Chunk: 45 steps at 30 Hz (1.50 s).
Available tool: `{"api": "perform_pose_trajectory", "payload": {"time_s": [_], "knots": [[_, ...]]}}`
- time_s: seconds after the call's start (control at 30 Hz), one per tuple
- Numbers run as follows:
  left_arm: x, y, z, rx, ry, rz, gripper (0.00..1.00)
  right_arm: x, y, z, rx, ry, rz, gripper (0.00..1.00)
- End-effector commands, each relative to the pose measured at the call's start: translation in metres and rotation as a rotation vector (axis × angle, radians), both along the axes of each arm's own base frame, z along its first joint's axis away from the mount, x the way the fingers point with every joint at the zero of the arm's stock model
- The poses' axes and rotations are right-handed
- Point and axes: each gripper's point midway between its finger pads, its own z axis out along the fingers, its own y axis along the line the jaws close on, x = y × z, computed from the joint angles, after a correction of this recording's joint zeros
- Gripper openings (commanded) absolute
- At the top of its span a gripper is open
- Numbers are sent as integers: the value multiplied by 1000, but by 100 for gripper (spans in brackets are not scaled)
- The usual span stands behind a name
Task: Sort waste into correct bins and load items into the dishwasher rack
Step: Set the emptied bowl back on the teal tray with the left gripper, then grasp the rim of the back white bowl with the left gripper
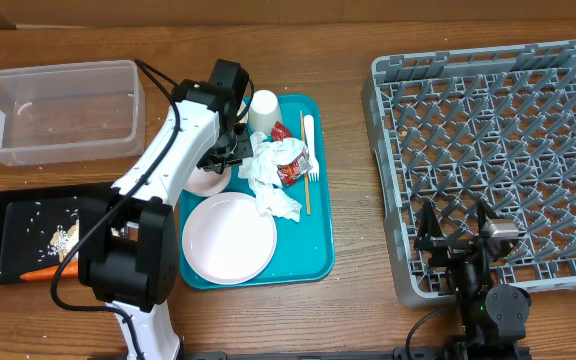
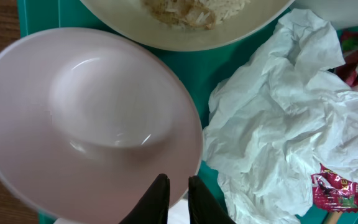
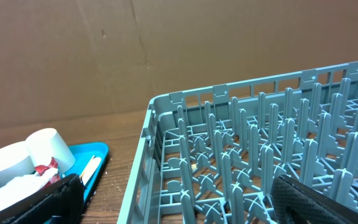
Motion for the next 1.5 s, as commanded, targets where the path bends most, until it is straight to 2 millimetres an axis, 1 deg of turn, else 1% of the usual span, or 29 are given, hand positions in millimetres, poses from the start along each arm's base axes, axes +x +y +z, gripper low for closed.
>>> {"api": "perform_pose_trajectory", "payload": {"time_s": [0.0,0.07,0.13,0.2,0.23,0.3,0.37,0.43,0.53,0.57,0.63,0.7,0.8,0.93,1.07,1.17,1.23,1.33,1.4,1.47], "knots": [[2,3,-1,19,-5,11,24,0,-1,-2,-7,-3,-8,100],[4,3,1,19,-12,13,32,0,-1,-2,-7,-3,-7,100],[11,5,9,28,-37,4,42,0,-1,-2,-7,-3,-8,100],[21,7,21,31,-72,-6,54,0,-1,-2,-7,-3,-7,100],[34,6,35,28,-122,-12,61,0,-1,-2,-7,-3,-8,100],[52,3,47,21,-191,-67,63,0,-1,-2,-7,-3,-8,100],[67,-3,51,28,-253,-185,66,0,-1,-2,-7,-3,-8,100],[74,-6,50,46,-274,-294,66,0,-1,-2,-7,-3,-7,100],[77,-7,37,55,-256,-327,67,0,-1,-2,-7,-3,-8,100],[77,-7,26,68,-232,-372,71,0,-1,-2,-7,-3,-8,100],[77,-9,17,67,-215,-408,77,0,-1,-2,-7,-3,-8,100],[76,-10,6,67,-189,-441,79,0,-1,-2,-7,-3,-8,100],[74,-13,-11,55,-151,-480,79,0,-1,-2,-7,-3,-8,100],[77,-13,-24,57,-141,-483,79,0,-1,-2,-7,-3,-8,100],[78,-12,-35,69,-125,-505,71,0,-1,-2,-7,-3,-8,100],[79,-12,-35,71,-131,-516,66,0,-1,-2,-7,-3,-8,100],[80,-12,-34,76,-132,-522,61,0,-1,-2,-7,-3,-8,100],[84,-3,-33,129,-139,-513,50,0,-1,-2,-7,-3,-8,100],[85,-2,-33,141,-144,-516,45,0,-1,-2,-7,-3,-8,100],[86,-2,-33,141,-146,-516,41,0,-1,-2,-7,-3,-8,100]]}}
